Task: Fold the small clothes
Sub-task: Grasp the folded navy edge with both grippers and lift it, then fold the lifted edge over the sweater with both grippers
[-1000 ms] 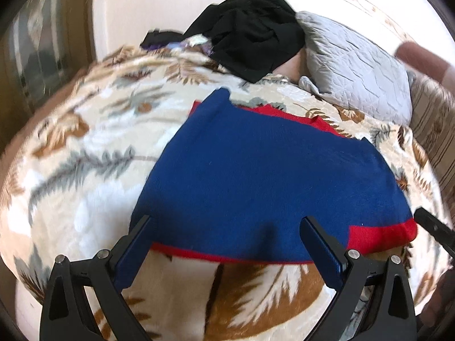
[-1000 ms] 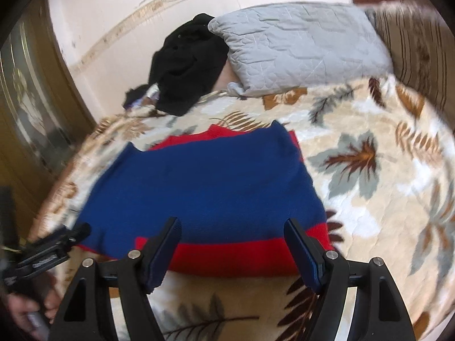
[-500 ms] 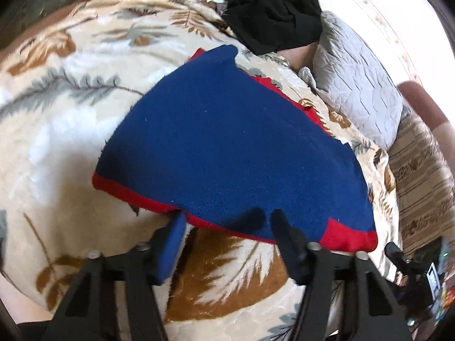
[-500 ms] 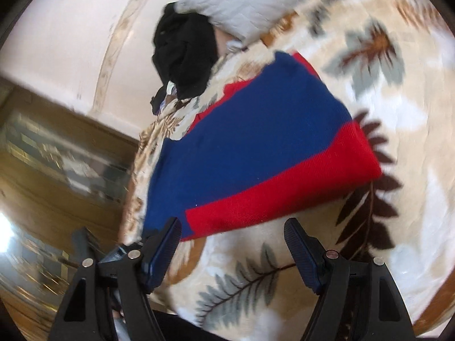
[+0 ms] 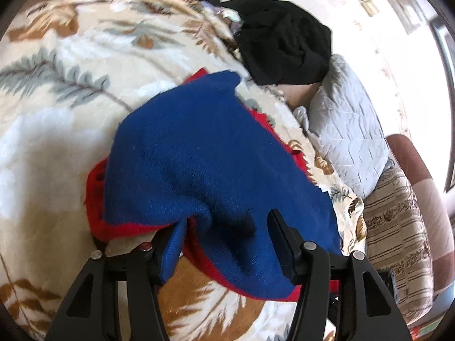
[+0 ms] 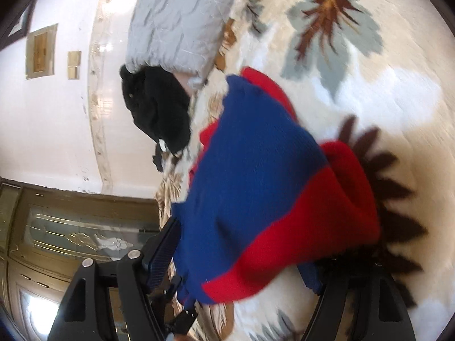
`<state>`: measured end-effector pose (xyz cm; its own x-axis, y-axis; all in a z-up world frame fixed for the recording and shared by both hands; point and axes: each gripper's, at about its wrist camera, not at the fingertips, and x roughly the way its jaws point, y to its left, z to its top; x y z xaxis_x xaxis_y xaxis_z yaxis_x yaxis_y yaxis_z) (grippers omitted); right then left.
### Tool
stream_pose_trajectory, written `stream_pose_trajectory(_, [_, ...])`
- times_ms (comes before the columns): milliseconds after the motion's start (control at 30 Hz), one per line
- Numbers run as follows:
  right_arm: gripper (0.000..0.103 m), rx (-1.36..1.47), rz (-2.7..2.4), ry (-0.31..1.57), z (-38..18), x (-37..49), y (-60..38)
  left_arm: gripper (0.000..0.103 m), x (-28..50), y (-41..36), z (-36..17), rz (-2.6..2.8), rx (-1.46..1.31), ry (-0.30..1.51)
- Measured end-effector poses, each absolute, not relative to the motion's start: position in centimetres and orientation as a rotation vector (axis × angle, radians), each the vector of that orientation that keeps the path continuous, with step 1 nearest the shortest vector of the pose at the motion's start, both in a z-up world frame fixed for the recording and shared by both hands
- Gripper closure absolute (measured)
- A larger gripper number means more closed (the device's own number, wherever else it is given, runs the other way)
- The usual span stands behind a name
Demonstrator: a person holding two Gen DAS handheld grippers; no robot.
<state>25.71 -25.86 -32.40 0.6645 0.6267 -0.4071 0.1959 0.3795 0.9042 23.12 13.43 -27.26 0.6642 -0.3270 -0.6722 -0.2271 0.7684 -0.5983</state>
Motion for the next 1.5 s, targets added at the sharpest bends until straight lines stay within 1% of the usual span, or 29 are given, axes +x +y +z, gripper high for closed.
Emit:
stream_pose_trajectory(33, [0.028,1.153,0.306,0.838,-32.3,26.1,-25.5,0.049,23.2,13.0,-27.2,-0.061,-0.674,0.856])
stream_pose_trajectory(67, [0.034,1.119,0.285,0.846,-32.2,26.6,-25.2,0.052,23.4,12.7,-27.2,-0.054,-0.635,0.858])
stream_pose_trajectory(133, [0.044,1.039,0.226,0.870,-32.5,27.3,-24.3,0.052,23.5,12.4,-27.5,-0.049,-0.608,0.862])
stream_pose_trajectory(167, [0.045,1.026,0.217,0.868,-32.6,27.2,-24.6,0.052,23.6,12.4,-27.6,-0.049,-0.605,0.861])
stream_pose_trajectory(200, [0.045,1.013,0.211,0.864,-32.6,27.4,-24.5,0.050,23.7,12.4,-27.7,-0.048,-0.606,0.862])
stream_pose_trajectory(267, [0.047,0.975,0.199,0.859,-32.5,27.9,-24.2,0.038,23.8,12.4,-27.8,-0.065,-0.622,0.862])
stream_pose_trajectory(300, [0.051,0.963,0.193,0.855,-32.6,28.1,-24.2,0.037,23.8,12.4,-27.7,-0.065,-0.629,0.858])
stream_pose_trajectory(333, [0.066,0.947,0.190,0.852,-32.7,28.3,-24.1,0.038,23.5,12.5,-27.7,-0.063,-0.636,0.856])
stream_pose_trajectory(367, [0.068,0.947,0.189,0.845,-32.7,28.3,-24.1,0.039,23.4,12.7,-27.6,-0.068,-0.656,0.849])
stream_pose_trajectory(400, [0.070,0.943,0.188,0.824,-32.5,28.0,-24.2,0.042,23.3,12.8,-27.6,-0.069,-0.670,0.840])
stream_pose_trajectory(433, [0.073,0.908,0.187,0.805,-31.9,27.5,-23.9,0.064,23.2,13.1,-27.6,-0.064,-0.684,0.823])
stream_pose_trajectory(467, [0.075,0.860,0.186,0.783,-31.1,27.1,-23.6,0.076,23.0,13.4,-27.5,-0.069,-0.693,0.802])
stream_pose_trajectory(500, [0.076,0.813,0.190,0.753,-30.1,26.7,-23.2,0.077,23.0,13.7,-27.6,-0.089,-0.708,0.788])
stream_pose_trajectory(567, [0.078,0.753,0.201,0.701,-28.5,25.8,-22.8,0.082,22.9,13.8,-27.4,-0.101,-0.701,0.777])
stream_pose_trajectory(633, [0.079,0.692,0.188,0.658,-27.2,24.6,-22.4,0.084,22.5,13.7,-27.0,-0.114,-0.683,0.760])
stream_pose_trajectory(700, [0.080,0.641,0.177,0.634,-26.4,23.6,-22.1,0.086,22.1,13.8,-26.4,-0.139,-0.688,0.733])
stream_pose_trajectory(767, [0.082,0.603,0.166,0.624,-26.0,23.0,-21.9,0.090,21.6,14.0,-25.9,-0.156,-0.695,0.721])
stream_pose_trajectory(800, [0.082,0.579,0.158,0.618,-25.8,22.5,-21.9,0.091,21.3,14.1,-25.8,-0.167,-0.702,0.719])
stream_pose_trajectory(967, [0.082,0.522,0.144,0.623,-25.7,21.0,-22.0,0.094,19.4,15.1,-25.8,-0.208,-0.719,0.733])
stream_pose_trajectory(1067, [0.082,0.550,0.122,0.717,-27.5,21.8,-22.7,0.095,19.1,16.0,-27.5,-0.174,-0.759,0.815])
stream_pose_trajectory(1100, [0.081,0.584,0.123,0.788,-28.7,22.5,-23.1,0.094,19.1,16.4,-28.2,-0.151,-0.793,0.855])
stream_pose_trajectory(1133, [0.078,0.634,0.114,0.852,-29.9,22.9,-23.7,0.087,19.1,16.8,-28.8,-0.129,-0.822,0.892])
stream_pose_trajectory(1167, [0.077,0.697,0.116,0.888,-30.6,23.0,-24.3,0.068,19.1,17.2,-29.4,-0.115,-0.852,0.928])
stream_pose_trajectory(1200, [0.076,0.785,0.132,0.914,-31.0,22.8,-25.1,0.059,19.1,17.5,-29.7,-0.105,-0.882,0.953])
stream_pose_trajectory(1267, [0.073,0.829,0.145,0.932,-30.6,22.3,-25.7,0.050,18.9,18.5,-29.8,-0.101,-0.951,0.933])
stream_pose_trajectory(1300, [0.073,0.835,0.156,0.939,-30.0,21.7,-25.9,0.047,19.0,18.7,-29.6,-0.083,-0.953,0.913])
stream_pose_trajectory(1333, [0.072,0.837,0.166,0.948,-29.8,21.2,-25.9,0.040,19.0,18.9,-29.5,-0.068,-0.953,0.899])
stream_pose_trajectory(1367, [0.071,0.841,0.180,0.966,-29.6,20.6,-25.8,0.038,19.2,19.1,-29.4,-0.048,-0.962,0.883])
stream_pose_trajectory(1500, [0.071,0.845,0.344,1.032,-28.8,18.7,-23.6,0.039,20.4,18.9,-29.7,-0.025,-1.001,0.854])
